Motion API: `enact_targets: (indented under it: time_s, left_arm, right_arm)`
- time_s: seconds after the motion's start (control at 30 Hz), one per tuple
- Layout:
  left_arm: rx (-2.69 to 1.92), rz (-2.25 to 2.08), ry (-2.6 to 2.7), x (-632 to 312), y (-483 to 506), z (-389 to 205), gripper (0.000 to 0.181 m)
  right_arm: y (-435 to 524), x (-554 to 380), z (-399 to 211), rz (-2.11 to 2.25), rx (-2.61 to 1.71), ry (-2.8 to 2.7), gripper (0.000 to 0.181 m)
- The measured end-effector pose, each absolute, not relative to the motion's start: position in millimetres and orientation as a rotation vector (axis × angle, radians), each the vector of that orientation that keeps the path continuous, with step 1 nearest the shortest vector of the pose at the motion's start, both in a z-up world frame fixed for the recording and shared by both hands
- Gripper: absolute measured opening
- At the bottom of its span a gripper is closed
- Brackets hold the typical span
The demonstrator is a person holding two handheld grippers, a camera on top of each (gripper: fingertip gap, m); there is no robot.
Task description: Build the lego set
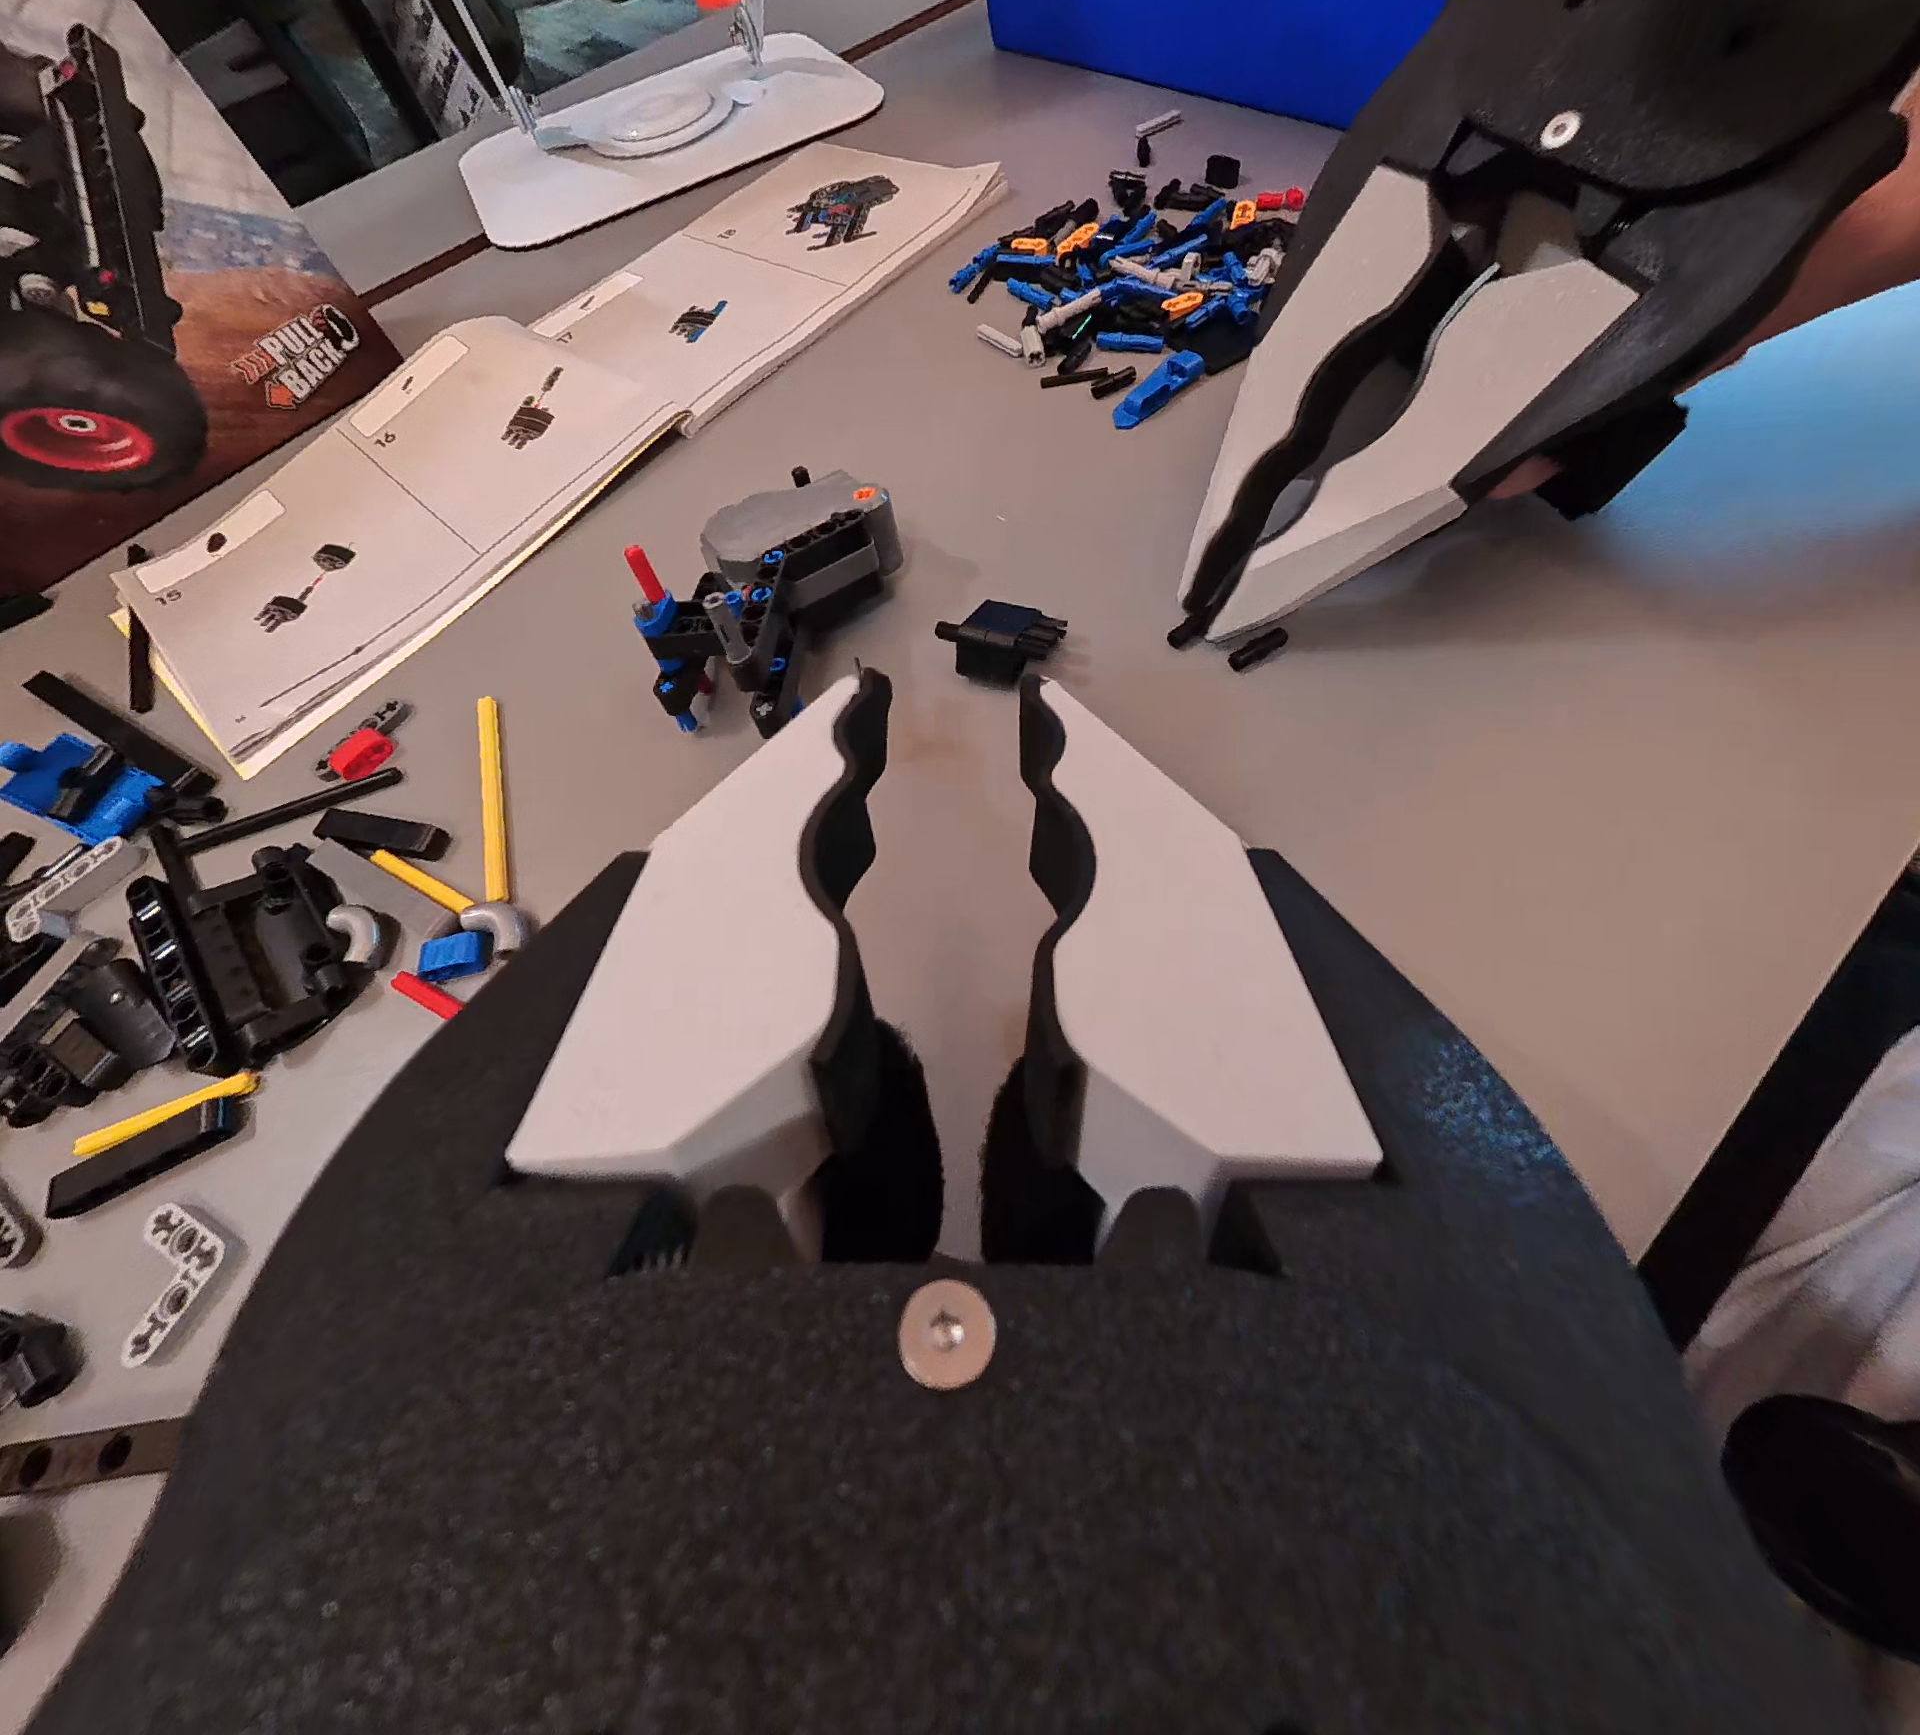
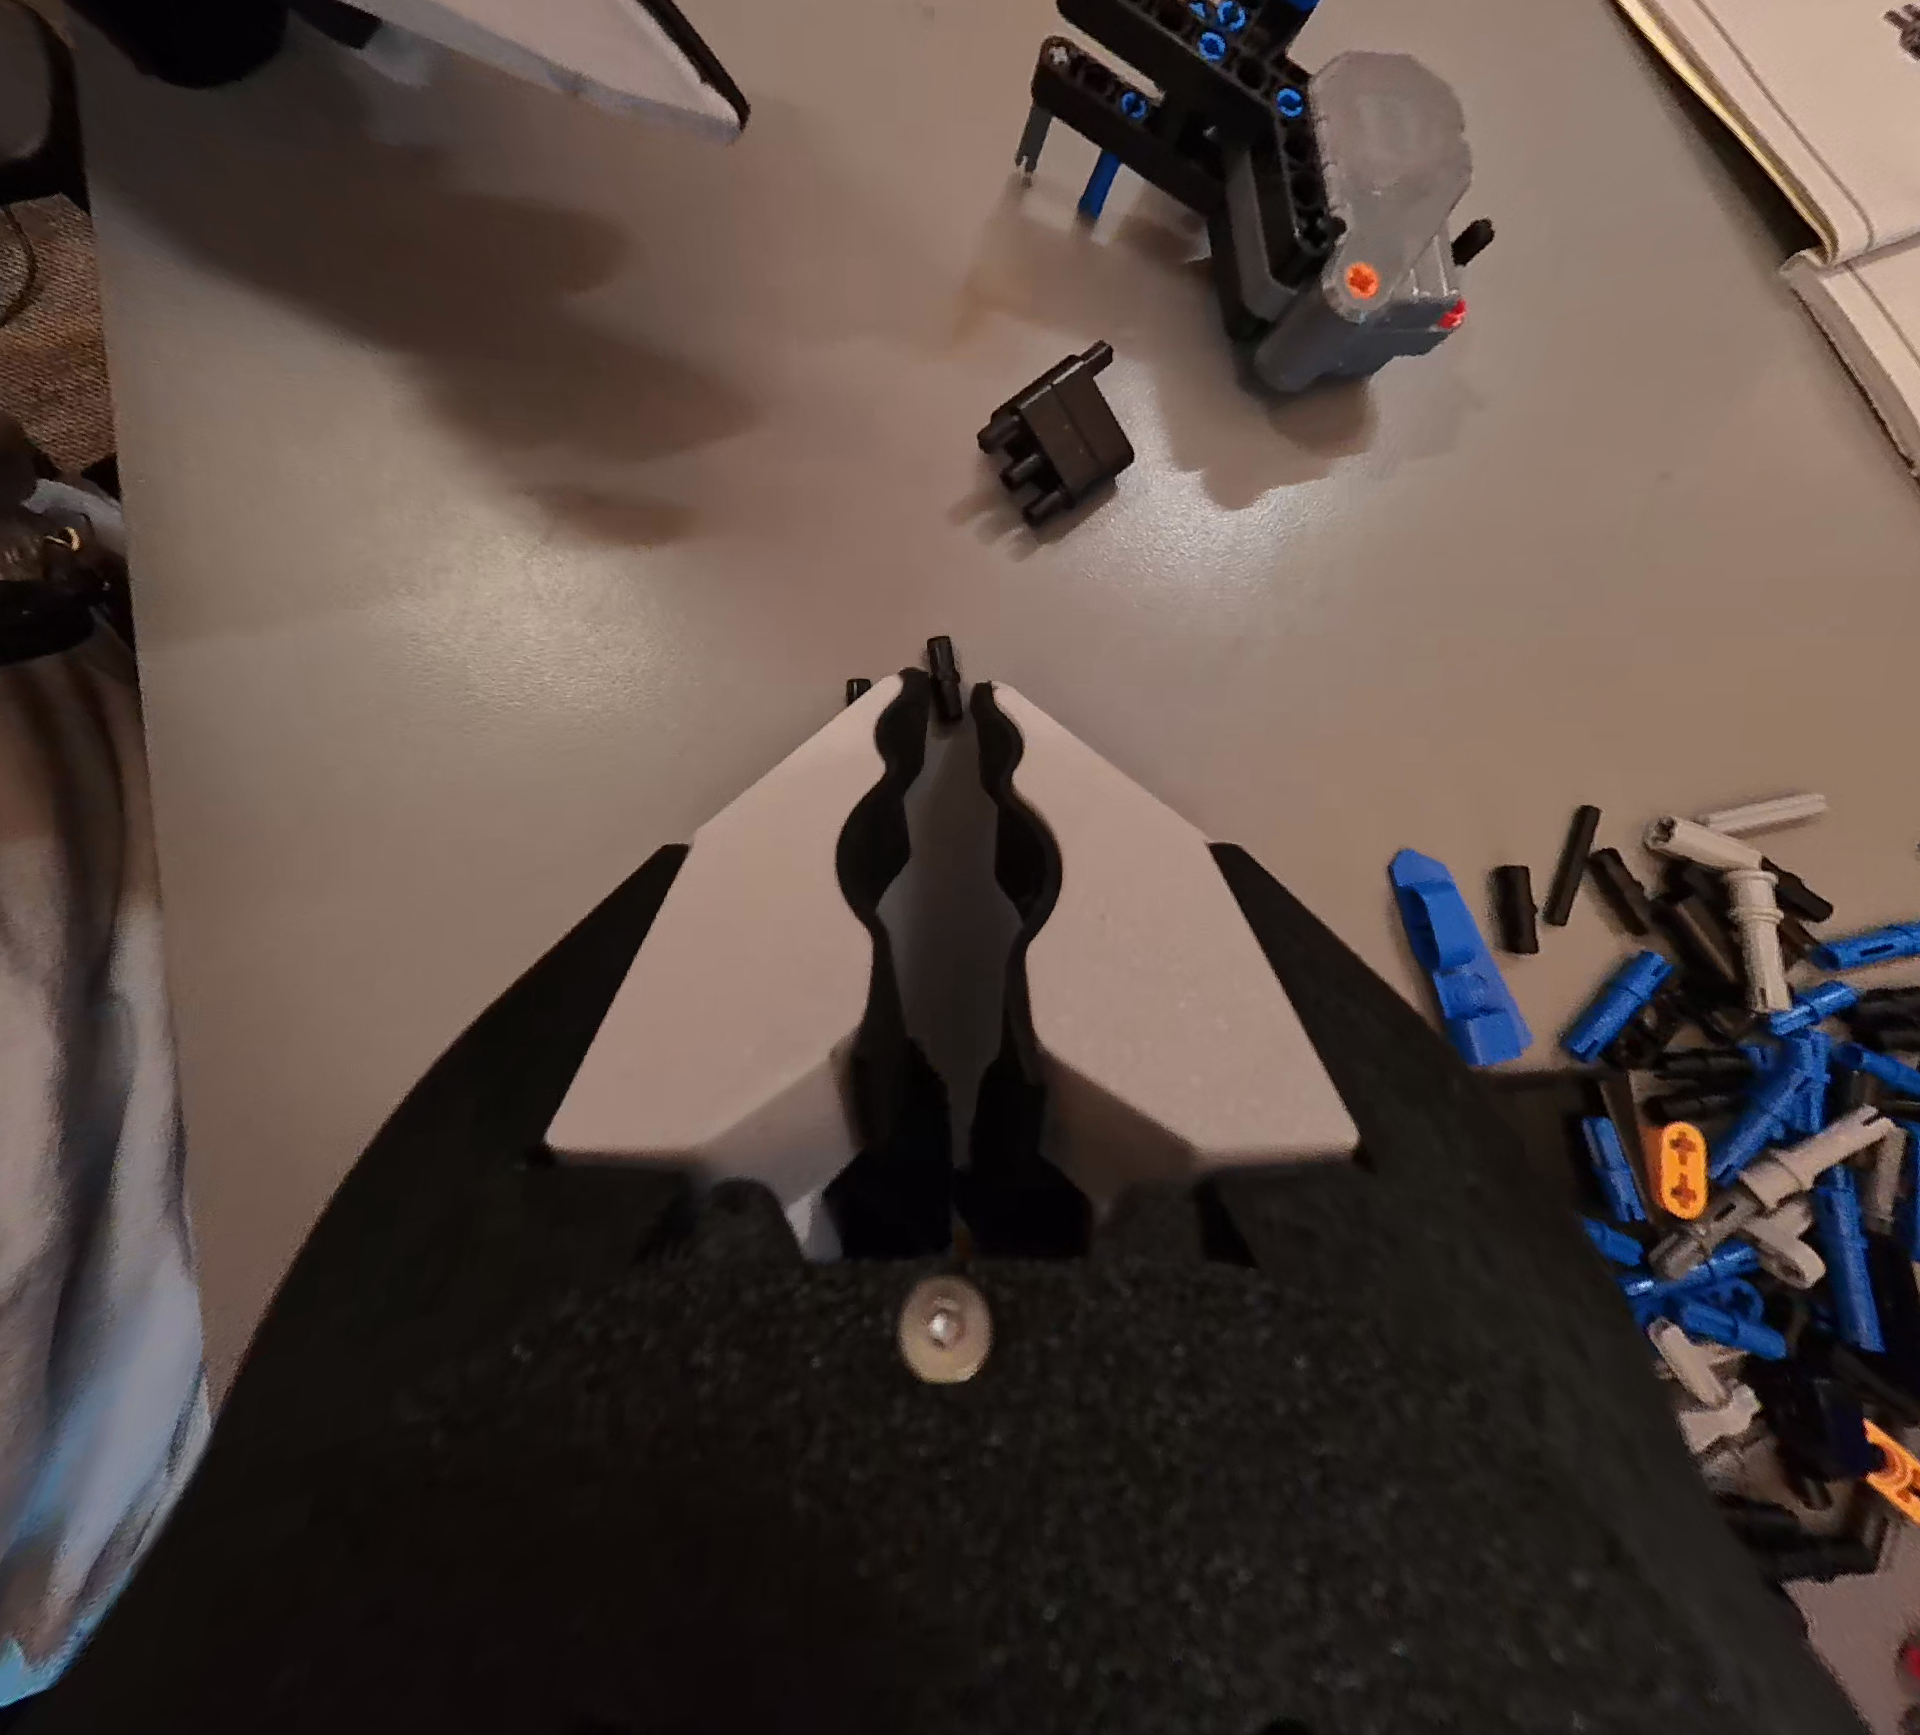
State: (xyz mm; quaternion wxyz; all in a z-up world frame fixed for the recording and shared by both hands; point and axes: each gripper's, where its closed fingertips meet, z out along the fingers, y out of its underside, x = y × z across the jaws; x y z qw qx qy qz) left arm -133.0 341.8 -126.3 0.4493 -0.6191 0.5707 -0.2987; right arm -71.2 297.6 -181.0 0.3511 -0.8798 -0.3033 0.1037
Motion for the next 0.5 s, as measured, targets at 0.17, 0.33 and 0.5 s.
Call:
enact_targets:
  time_s: [0.17,0.33,0.5]
  left_arm:
    - [-1.441,-0.720,1.513,-131,332,-130,0.018]
    - [-1.212,-0.458,1.662,-129,333,-143,0.022]
    - [-0.974,-0.169,1.667,-120,346,-140,0.024]
  right_arm:
    - [300,-75,-180,0.315,-2.257,-0.781,0.003]
    - [311,-81,-157,0.444,-2.174,-0.664,0.003]
    - [321,-101,-139,0.596,-2.092,-0.604,0.003]
